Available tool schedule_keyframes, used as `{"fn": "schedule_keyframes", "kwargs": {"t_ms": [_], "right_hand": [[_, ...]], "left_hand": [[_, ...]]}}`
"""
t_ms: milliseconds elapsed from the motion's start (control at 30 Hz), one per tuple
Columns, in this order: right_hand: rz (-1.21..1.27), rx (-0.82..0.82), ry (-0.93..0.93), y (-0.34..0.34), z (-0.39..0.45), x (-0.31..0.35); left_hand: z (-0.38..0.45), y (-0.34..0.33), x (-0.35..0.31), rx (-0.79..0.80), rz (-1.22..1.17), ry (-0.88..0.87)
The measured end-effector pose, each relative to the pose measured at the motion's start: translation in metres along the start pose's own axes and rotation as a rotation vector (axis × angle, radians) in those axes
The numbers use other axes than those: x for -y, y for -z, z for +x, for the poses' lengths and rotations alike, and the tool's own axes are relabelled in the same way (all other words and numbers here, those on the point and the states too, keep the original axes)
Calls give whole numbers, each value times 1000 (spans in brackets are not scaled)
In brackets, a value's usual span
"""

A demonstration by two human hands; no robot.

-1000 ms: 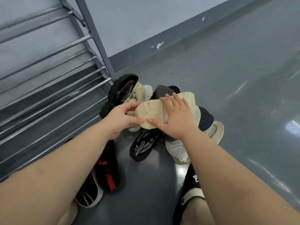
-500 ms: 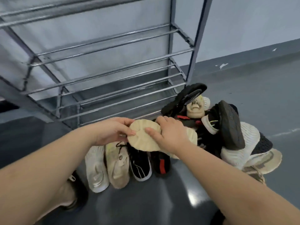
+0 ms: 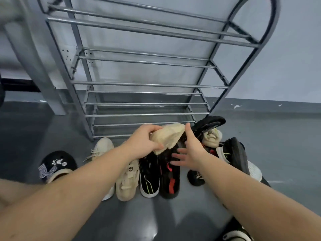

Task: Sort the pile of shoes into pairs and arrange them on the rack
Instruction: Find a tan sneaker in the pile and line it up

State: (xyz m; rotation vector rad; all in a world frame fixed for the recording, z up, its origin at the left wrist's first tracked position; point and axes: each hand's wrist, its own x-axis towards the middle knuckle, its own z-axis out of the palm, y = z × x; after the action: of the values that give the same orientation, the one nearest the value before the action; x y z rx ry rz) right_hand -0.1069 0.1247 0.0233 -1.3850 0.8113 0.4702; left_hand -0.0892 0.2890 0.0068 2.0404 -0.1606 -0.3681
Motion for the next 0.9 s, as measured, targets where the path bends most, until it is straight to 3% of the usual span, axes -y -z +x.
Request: {"fn": "schedule_keyframes", "kwargs": {"t_ms": [100, 200, 267, 367, 500, 667, 900], "right_hand": [[285, 79, -68, 14, -4, 13], [226, 30, -24, 19, 1, 6], [221, 19, 5, 21, 10, -3], [272, 109, 12, 19, 9, -16], [221, 306, 62, 21, 8, -38], [154, 433, 77, 34, 9, -47], [-134, 328, 13, 48, 9, -67]], "left_hand": [[-11, -21, -19, 18, 221, -222], [-21, -38, -26, 99, 269, -330], [-22, -37, -26, 128, -51, -246], [-18, -34, -17, -27, -415, 57], [-19, -34, 6, 206, -824, 544], [-21, -33, 27, 302, -888, 515], [-28, -50, 48, 365, -697, 534]]}}
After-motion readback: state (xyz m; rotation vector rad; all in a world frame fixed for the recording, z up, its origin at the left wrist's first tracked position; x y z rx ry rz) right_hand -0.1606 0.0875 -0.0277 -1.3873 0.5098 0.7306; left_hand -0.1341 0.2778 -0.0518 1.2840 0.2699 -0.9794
